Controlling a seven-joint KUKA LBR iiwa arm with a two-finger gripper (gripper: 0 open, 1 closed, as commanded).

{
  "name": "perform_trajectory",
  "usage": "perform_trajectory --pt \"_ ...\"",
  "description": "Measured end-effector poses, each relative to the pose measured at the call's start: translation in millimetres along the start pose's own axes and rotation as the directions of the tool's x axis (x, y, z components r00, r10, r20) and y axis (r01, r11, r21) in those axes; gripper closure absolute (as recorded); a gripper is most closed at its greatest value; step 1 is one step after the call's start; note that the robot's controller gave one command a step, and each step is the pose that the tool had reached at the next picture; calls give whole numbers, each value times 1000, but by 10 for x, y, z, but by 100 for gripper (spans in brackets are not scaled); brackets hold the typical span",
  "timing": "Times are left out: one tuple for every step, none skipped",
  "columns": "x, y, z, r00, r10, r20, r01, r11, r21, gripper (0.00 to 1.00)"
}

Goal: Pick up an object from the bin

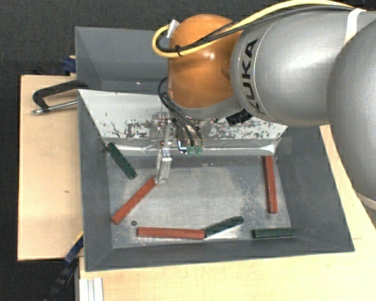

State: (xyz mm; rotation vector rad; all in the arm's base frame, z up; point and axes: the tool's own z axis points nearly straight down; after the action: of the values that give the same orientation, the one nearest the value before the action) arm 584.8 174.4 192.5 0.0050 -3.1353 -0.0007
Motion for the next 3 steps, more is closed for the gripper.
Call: perform_trajectory --pt "-19 -8 -50 1000 2 8 -2 1000 -2 0" --pt "-20 -8 -45 1000 -1 8 1 1000 -2 0" --pt "-99 -49 422 978 -210 12 210 978 0 0"
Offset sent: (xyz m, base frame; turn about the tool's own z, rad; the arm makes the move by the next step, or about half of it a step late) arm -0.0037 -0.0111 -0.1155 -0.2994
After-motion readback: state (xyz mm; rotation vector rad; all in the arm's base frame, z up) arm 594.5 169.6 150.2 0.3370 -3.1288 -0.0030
